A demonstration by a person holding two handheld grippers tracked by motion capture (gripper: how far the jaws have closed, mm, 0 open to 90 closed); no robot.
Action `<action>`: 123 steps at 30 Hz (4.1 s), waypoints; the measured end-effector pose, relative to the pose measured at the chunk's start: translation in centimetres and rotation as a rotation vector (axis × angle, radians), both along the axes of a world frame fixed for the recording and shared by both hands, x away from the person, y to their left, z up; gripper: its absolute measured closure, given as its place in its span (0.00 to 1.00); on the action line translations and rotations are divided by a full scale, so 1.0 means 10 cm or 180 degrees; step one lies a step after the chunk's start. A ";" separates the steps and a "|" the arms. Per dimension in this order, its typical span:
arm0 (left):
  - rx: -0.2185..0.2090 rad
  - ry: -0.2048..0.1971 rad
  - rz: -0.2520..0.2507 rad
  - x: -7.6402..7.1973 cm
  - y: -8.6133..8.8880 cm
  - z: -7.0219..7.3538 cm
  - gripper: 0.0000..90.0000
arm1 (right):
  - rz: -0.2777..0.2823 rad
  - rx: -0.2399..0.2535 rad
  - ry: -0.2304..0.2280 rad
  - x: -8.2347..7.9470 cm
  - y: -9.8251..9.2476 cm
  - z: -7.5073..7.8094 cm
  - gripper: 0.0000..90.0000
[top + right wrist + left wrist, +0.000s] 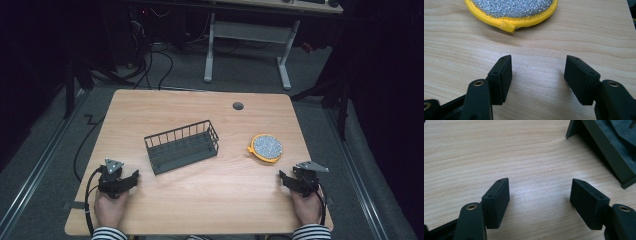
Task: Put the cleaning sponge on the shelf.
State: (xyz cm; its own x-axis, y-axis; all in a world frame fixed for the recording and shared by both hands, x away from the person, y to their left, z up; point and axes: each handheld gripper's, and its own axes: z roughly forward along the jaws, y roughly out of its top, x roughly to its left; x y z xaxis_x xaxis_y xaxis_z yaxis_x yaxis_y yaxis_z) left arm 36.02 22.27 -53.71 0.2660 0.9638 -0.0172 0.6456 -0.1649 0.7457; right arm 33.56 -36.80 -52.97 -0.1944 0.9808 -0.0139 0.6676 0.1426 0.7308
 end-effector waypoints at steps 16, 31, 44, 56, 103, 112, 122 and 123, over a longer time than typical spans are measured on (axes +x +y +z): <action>0.0013 0.0016 -0.0056 0.00 -0.02 0.00 0.30 | 0.0027 0.0019 0.0011 -0.01 0.00 0.00 0.42; -0.0116 0.0055 -0.0059 -0.03 0.01 0.02 0.34 | 0.0027 0.0010 0.0015 -0.01 0.00 0.00 0.41; -0.0218 0.0107 -0.0098 -0.06 -0.01 0.13 0.36 | 0.0028 0.0016 0.0014 -0.01 0.00 0.00 0.41; -0.0462 0.0016 -0.0160 -0.08 -0.02 0.57 0.40 | 0.0014 0.0032 0.0006 -0.01 -0.02 0.00 0.41; 0.0054 0.0444 -0.0475 0.88 -0.53 1.03 0.54 | 0.0007 0.0140 0.0015 -0.01 -0.04 0.00 0.40; 0.0113 0.0529 -0.0566 0.89 -0.56 0.99 0.74 | 0.0004 0.0139 0.0023 -0.01 -0.04 0.00 0.40; 0.0149 0.0534 -0.0583 0.88 -0.59 0.98 0.76 | 0.0005 0.0132 0.0025 -0.02 -0.04 0.00 0.40; 0.0141 0.0534 -0.0590 0.87 -0.59 0.98 0.76 | 0.0006 0.0131 0.0024 -0.01 -0.04 0.01 0.40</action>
